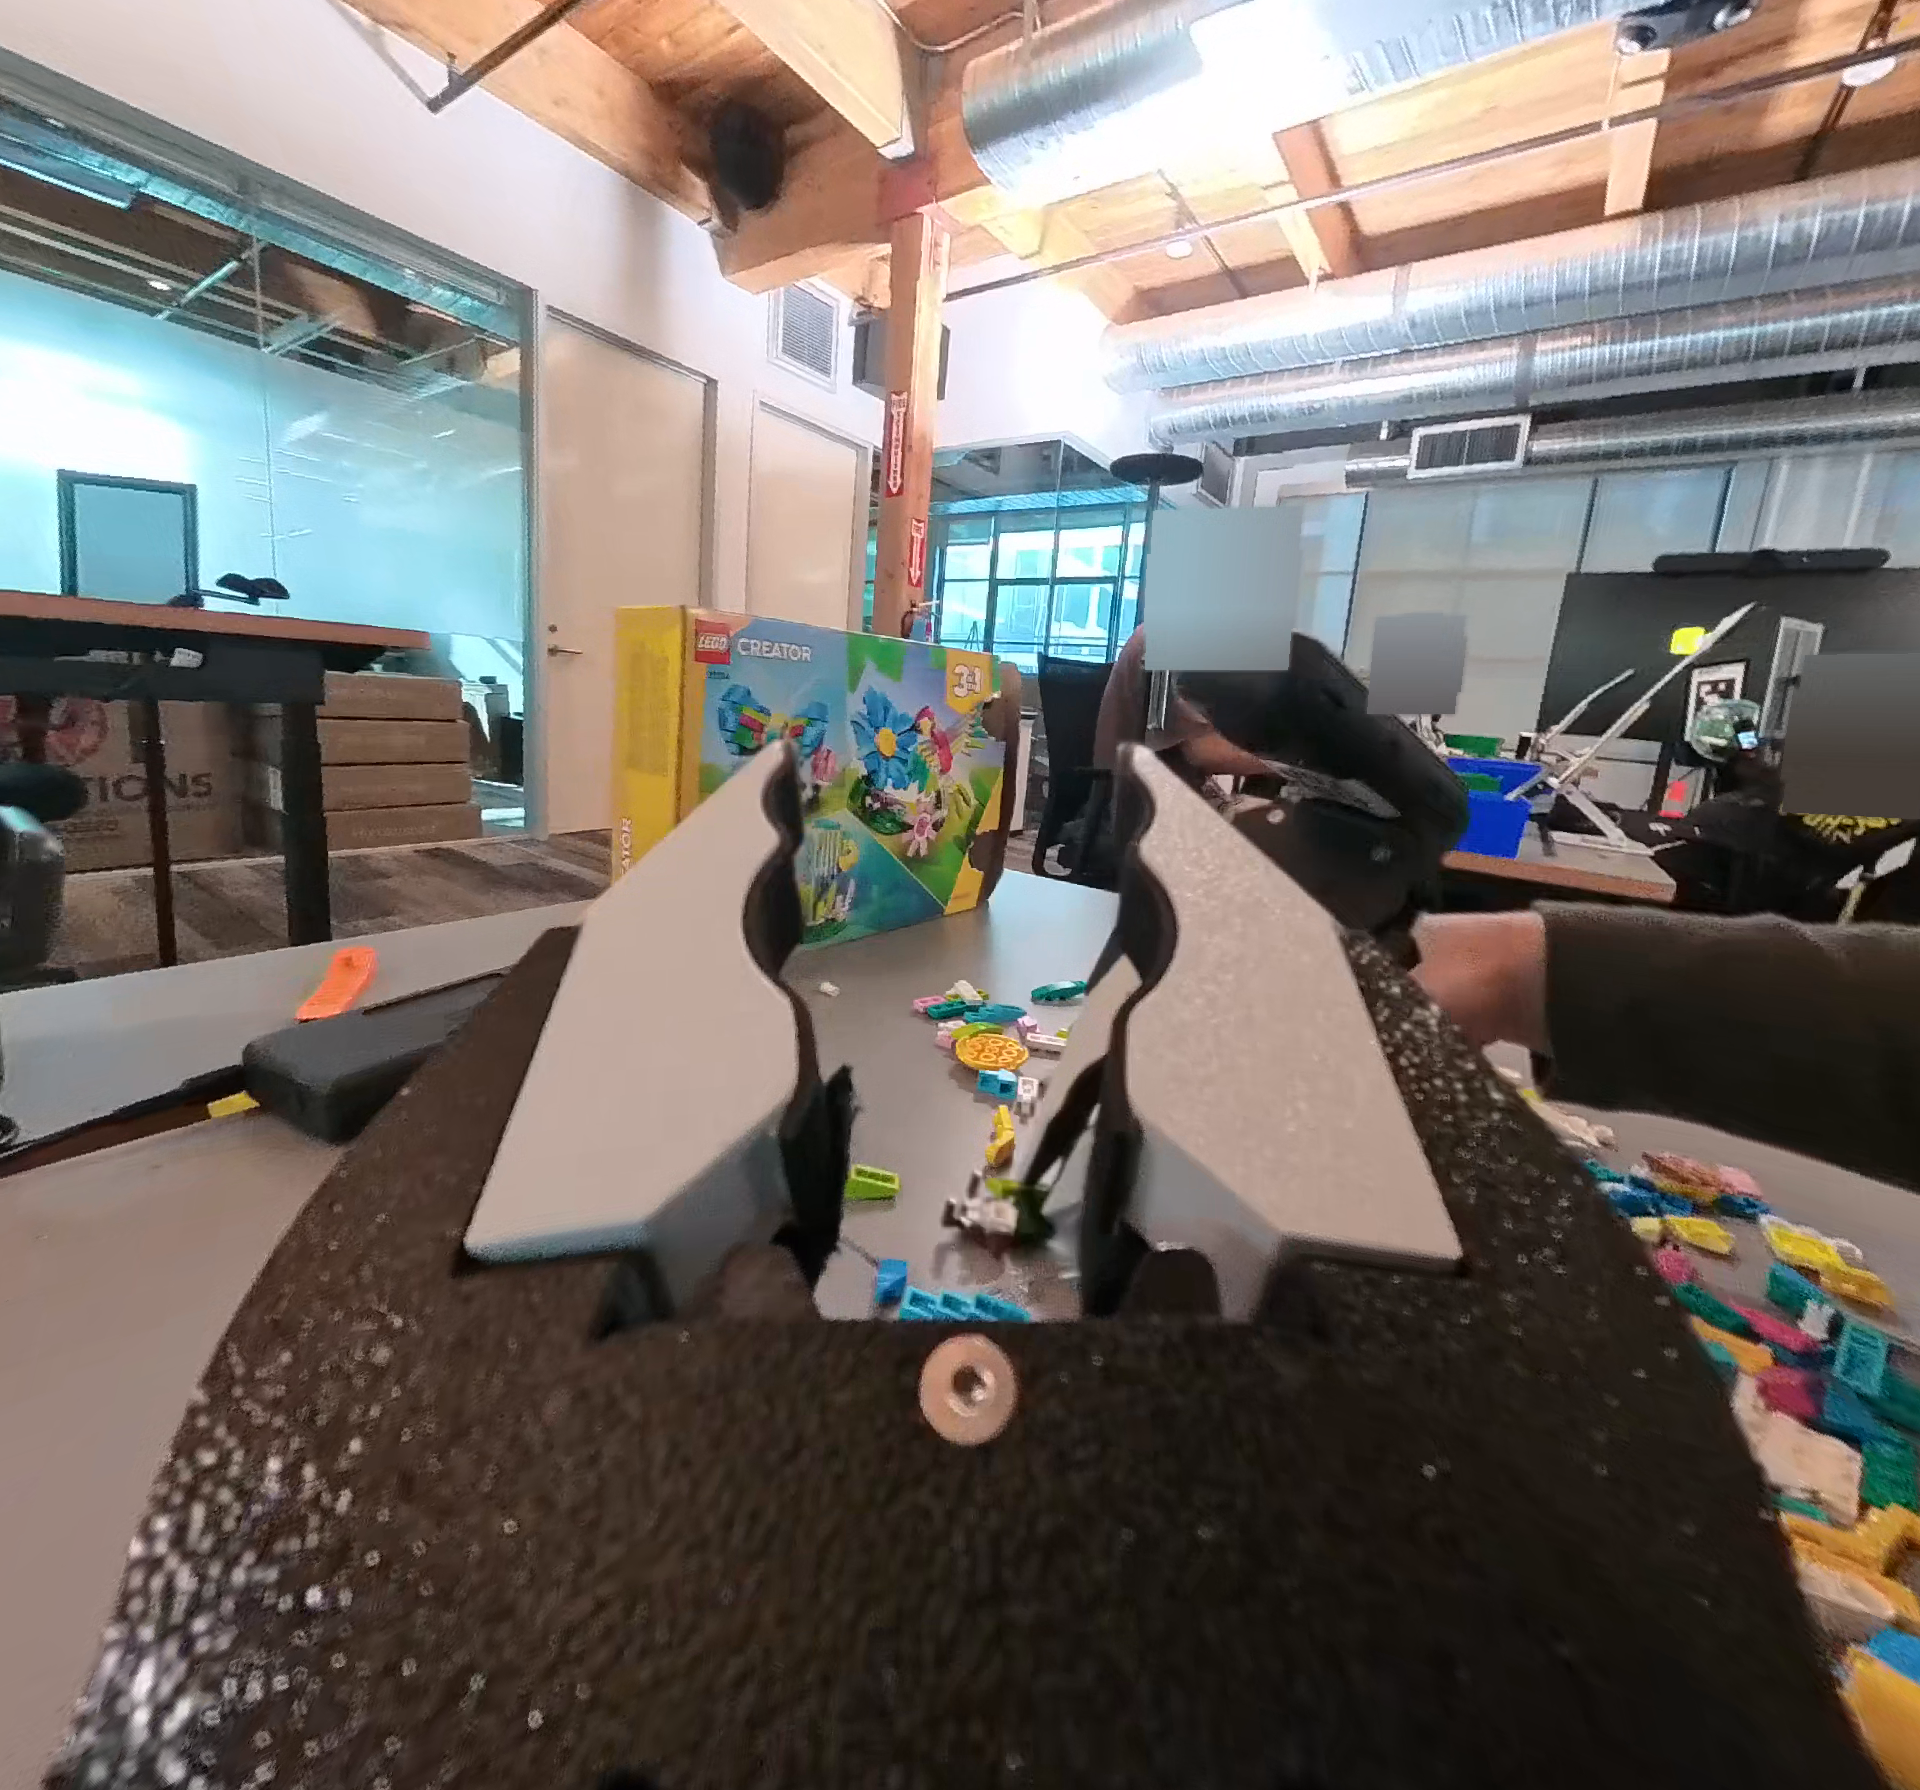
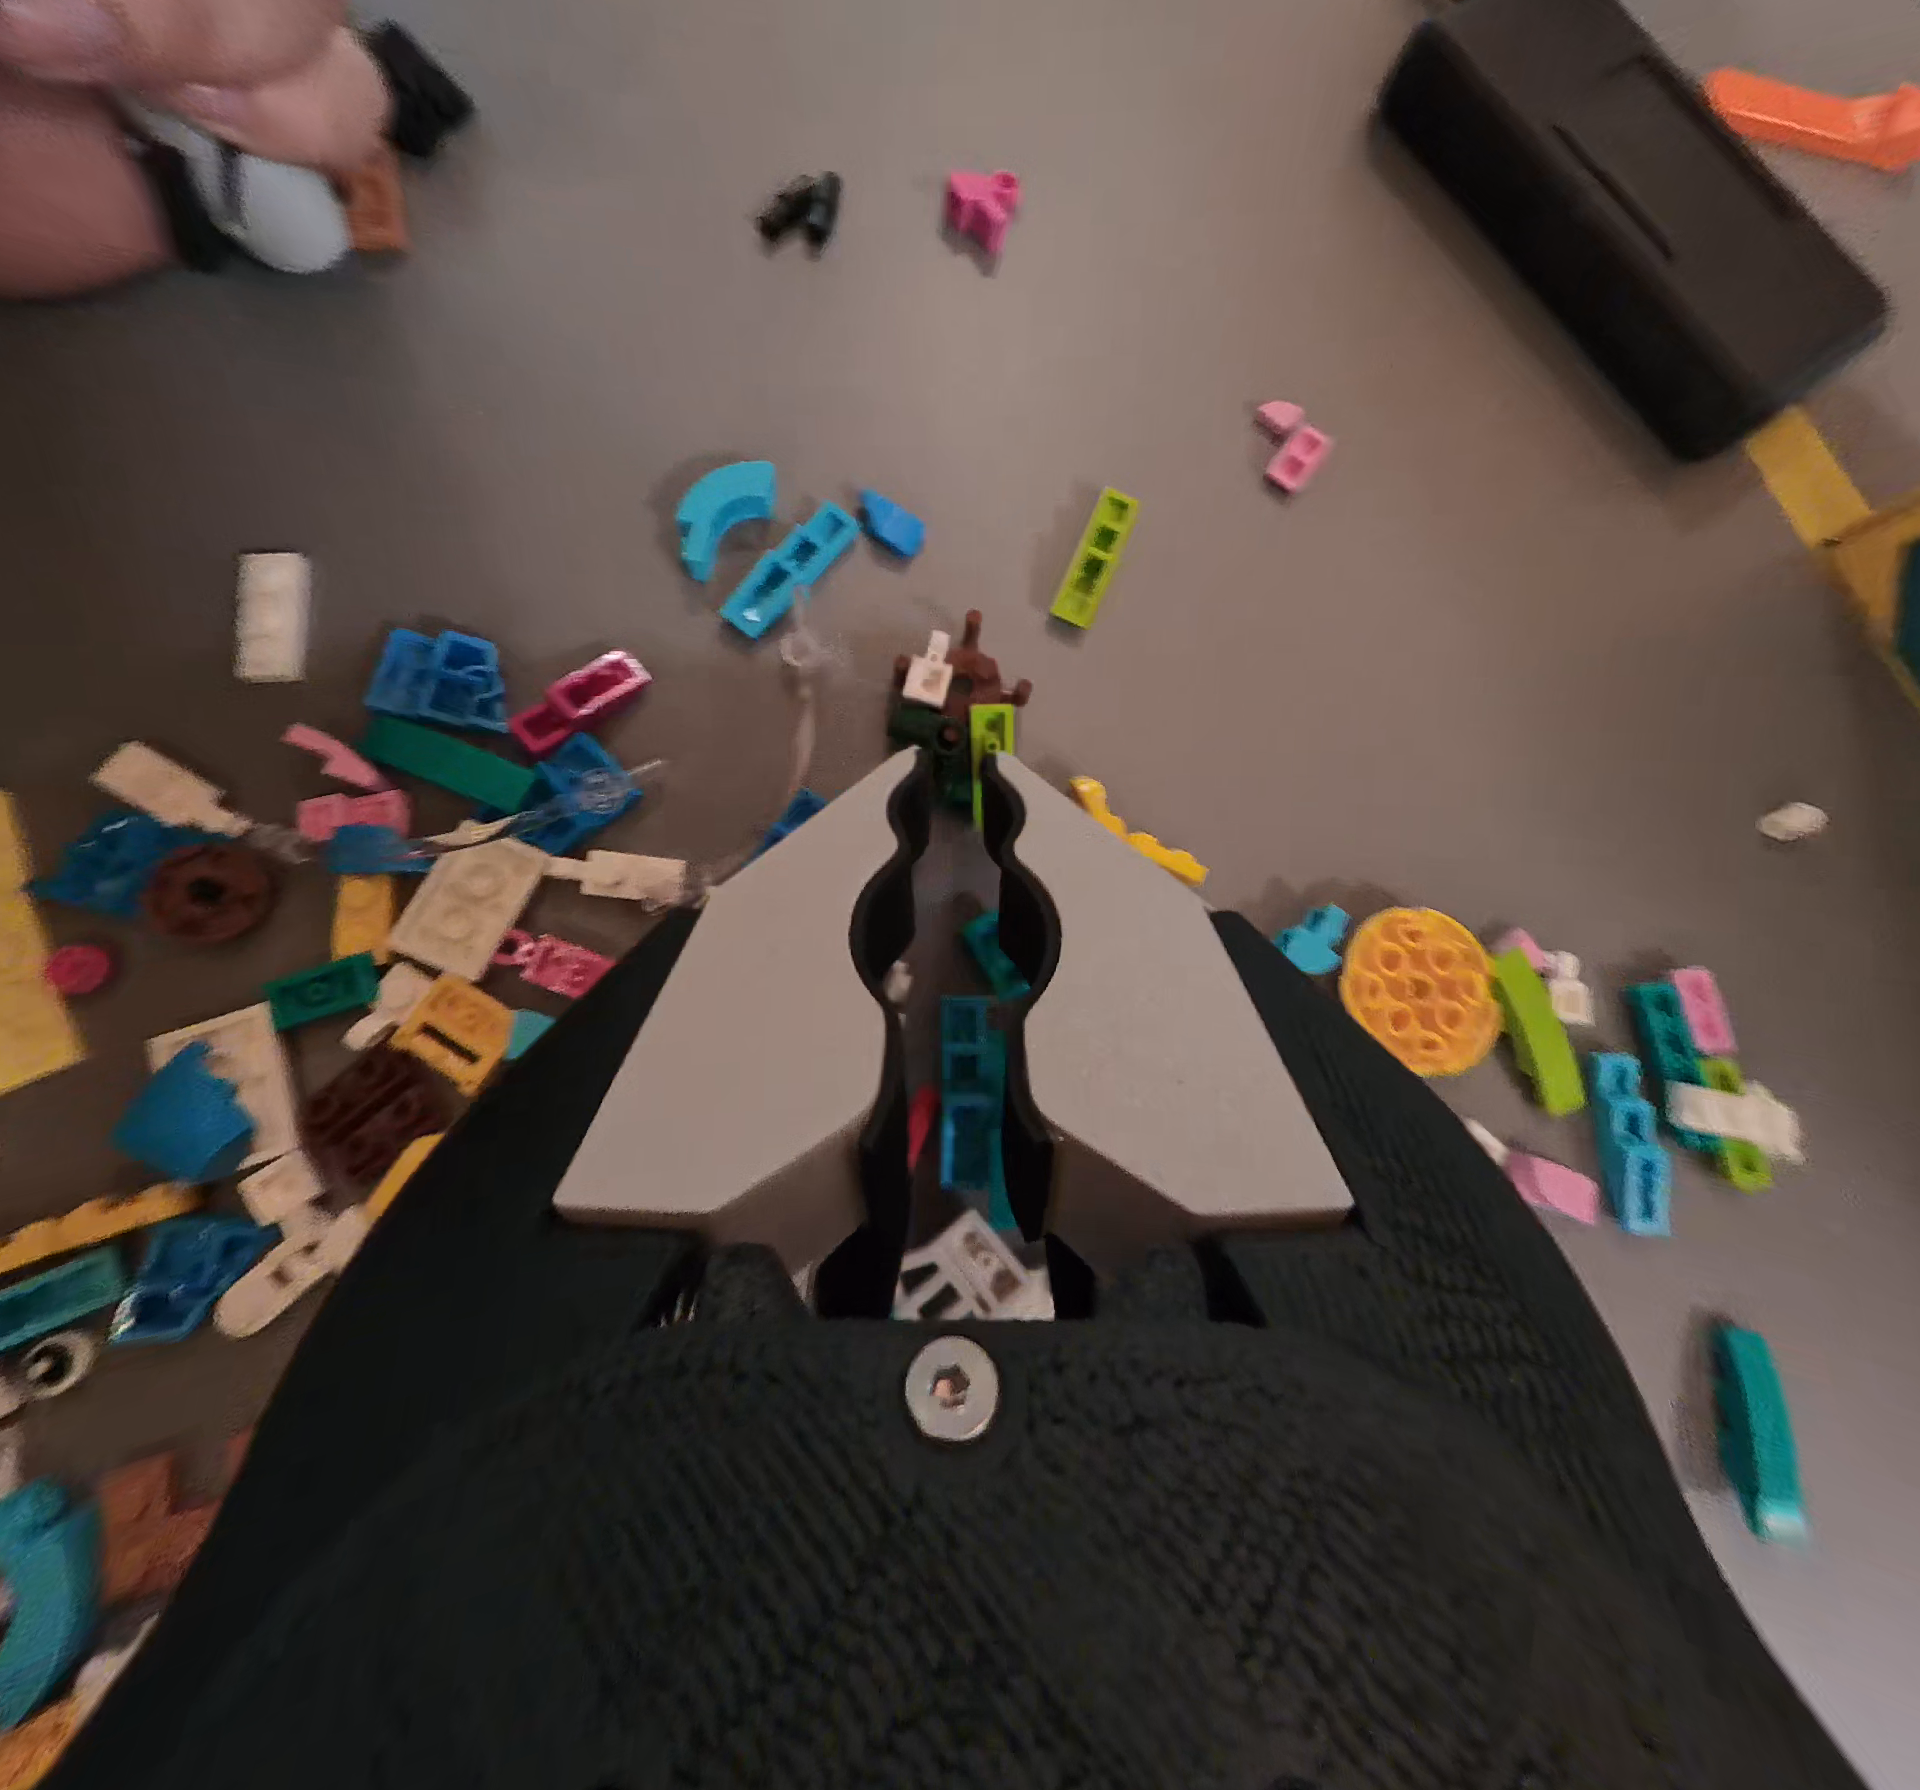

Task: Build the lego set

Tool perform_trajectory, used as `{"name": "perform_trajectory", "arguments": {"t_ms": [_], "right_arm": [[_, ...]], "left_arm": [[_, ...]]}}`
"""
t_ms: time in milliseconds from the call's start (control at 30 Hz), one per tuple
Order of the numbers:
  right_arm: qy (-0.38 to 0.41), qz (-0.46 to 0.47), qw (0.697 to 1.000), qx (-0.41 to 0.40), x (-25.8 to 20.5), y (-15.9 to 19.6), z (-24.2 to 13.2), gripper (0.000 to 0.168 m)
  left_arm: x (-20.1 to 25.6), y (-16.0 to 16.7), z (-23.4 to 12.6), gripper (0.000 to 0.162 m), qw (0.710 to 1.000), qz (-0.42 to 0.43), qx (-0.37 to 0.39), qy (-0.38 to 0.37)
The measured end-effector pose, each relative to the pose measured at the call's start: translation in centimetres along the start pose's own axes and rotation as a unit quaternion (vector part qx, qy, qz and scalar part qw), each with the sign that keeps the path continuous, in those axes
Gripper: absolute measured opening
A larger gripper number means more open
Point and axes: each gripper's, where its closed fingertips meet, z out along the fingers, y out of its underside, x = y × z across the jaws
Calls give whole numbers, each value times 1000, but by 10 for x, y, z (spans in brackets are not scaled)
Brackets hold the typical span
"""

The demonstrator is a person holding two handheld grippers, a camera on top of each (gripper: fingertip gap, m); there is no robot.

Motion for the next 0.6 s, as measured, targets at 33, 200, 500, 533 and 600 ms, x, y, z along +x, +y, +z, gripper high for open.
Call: {"name": "perform_trajectory", "arguments": {"t_ms": [33, 200, 500, 533, 600], "right_arm": [[23, -1, 1000, -2, 6, 1, -1, 8], [19, 39, 999, 19, 5, 2, -29, 9], [88, 39, 994, -43, 8, 30, -34, 0], [113, 38, 992, -42, 14, 31, -36, 0], [124, 46, 991, -15, 14, 26, -46, 0]], "left_arm": [[-2, 0, 0, 59, 1000, -5, 1, -2], [-9, 0, 0, 59, 1000, -27, 2, -11], [-3, 3, 1, 58, 999, -31, -6, 3], [-3, 3, 1, 58, 1000, -31, -6, 3], [-2, 4, 1, 57, 1000, -30, -7, 5]]}}
